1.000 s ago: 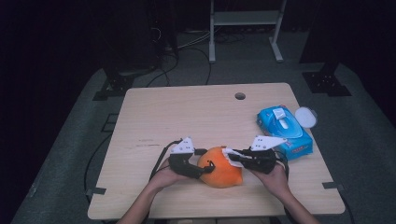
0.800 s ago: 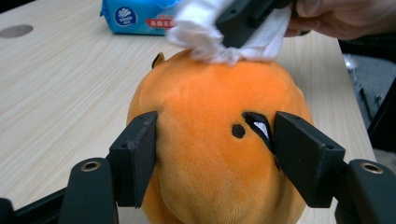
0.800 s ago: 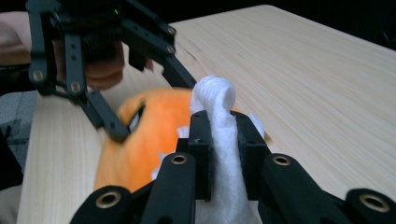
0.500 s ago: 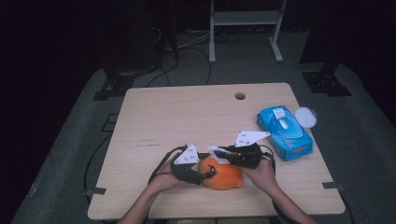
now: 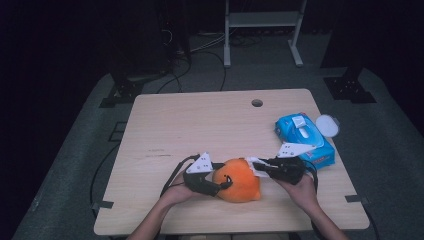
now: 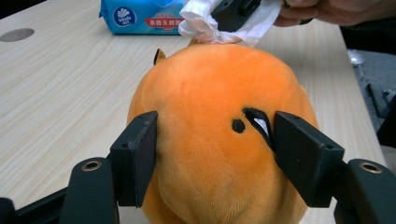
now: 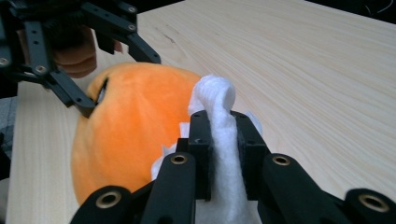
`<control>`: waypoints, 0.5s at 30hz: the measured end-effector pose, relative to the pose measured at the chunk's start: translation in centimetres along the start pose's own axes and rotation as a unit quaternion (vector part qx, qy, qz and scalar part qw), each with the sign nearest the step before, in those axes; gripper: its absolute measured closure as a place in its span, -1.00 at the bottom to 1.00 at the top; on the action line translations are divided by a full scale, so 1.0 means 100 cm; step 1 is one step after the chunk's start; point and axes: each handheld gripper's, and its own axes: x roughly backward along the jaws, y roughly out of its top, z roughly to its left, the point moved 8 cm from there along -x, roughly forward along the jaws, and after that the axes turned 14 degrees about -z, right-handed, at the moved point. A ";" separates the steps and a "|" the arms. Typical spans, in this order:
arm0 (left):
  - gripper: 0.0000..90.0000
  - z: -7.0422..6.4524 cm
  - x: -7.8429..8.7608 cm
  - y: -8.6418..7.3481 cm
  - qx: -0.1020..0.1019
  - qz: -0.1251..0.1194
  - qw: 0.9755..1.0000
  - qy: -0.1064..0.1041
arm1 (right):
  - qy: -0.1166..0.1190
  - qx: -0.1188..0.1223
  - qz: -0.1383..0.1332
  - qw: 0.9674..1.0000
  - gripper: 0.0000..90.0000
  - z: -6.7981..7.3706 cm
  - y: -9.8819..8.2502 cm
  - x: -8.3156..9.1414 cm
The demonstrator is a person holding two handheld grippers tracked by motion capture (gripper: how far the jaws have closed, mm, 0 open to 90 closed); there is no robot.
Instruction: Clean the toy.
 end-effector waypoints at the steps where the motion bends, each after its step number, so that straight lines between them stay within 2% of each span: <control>1: -0.26 0.000 0.000 0.000 0.000 0.001 1.000 0.001 | 0.005 0.003 0.001 1.000 0.76 0.002 0.002 -0.003; 4: -0.26 -0.001 0.000 0.000 -0.001 0.002 1.000 0.000 | 0.023 0.008 0.001 1.000 0.76 0.011 0.009 -0.015; 7: -0.29 0.001 0.002 0.000 0.008 0.004 1.000 0.000 | 0.031 0.017 0.002 0.999 0.76 0.017 0.013 -0.023; 8: -0.35 0.001 0.003 0.001 0.020 0.003 1.000 -0.001 | 0.030 0.021 0.002 0.999 0.76 0.018 0.012 -0.024; 9: -0.44 0.002 0.004 0.004 0.042 -0.001 0.999 -0.006 | 0.031 0.020 0.002 0.999 0.76 0.019 0.011 -0.024; 11: -0.61 0.002 0.004 0.010 0.079 -0.010 0.997 -0.016 | 0.034 0.016 -0.004 0.999 0.76 0.020 0.009 -0.022; 13: -0.65 0.005 0.004 0.012 0.092 -0.016 0.996 -0.007 | 0.036 0.013 -0.007 0.999 0.76 0.021 0.006 -0.019; 15: -0.65 0.010 0.003 0.009 0.108 -0.008 0.994 0.003 | 0.038 0.013 -0.008 0.999 0.76 0.023 0.004 -0.015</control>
